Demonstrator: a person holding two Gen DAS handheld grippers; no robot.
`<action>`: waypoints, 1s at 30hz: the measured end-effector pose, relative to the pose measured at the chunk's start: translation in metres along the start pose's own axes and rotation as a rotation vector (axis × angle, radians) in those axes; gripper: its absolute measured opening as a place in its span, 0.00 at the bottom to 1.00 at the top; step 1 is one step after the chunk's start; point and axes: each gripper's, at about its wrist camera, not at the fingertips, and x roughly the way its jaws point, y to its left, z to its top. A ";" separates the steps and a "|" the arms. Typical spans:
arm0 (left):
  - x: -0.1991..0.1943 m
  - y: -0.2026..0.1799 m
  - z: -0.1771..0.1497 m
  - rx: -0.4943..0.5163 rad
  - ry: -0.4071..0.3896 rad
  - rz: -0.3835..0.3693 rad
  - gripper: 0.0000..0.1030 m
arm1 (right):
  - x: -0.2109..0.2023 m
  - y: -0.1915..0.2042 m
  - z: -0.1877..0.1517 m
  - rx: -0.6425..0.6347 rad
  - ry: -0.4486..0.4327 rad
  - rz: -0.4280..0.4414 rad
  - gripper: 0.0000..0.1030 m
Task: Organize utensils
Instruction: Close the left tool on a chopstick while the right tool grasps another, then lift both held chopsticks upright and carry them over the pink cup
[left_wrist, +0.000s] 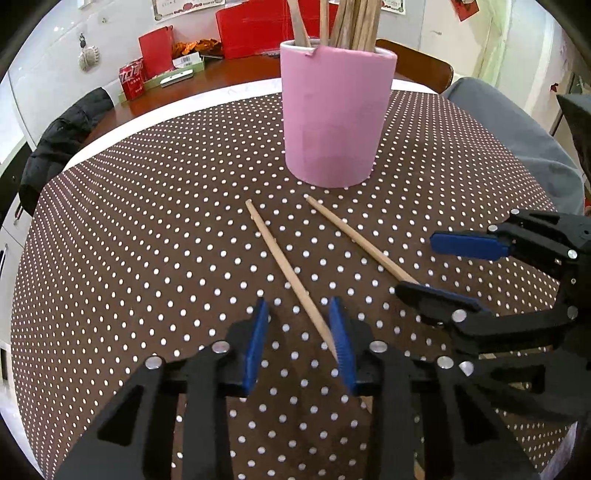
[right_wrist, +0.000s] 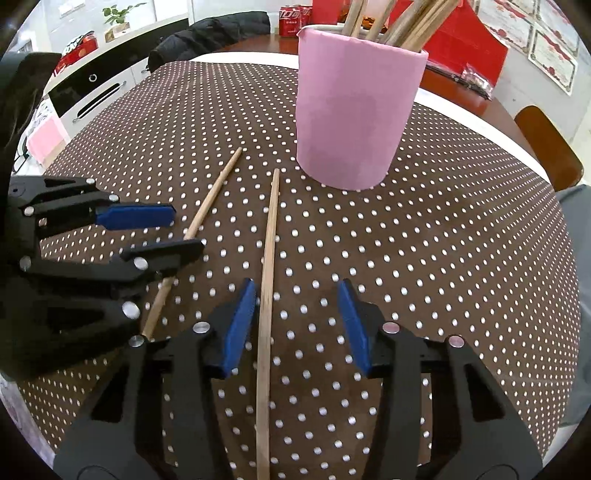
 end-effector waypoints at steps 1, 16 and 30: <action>0.001 0.001 0.001 -0.008 -0.006 -0.001 0.33 | 0.001 0.000 0.002 0.003 0.001 0.000 0.45; -0.026 0.031 -0.015 -0.138 -0.117 -0.097 0.05 | -0.023 -0.011 -0.012 0.094 -0.103 0.109 0.06; -0.117 0.040 0.016 -0.202 -0.562 -0.154 0.05 | -0.092 -0.050 -0.005 0.295 -0.475 0.307 0.06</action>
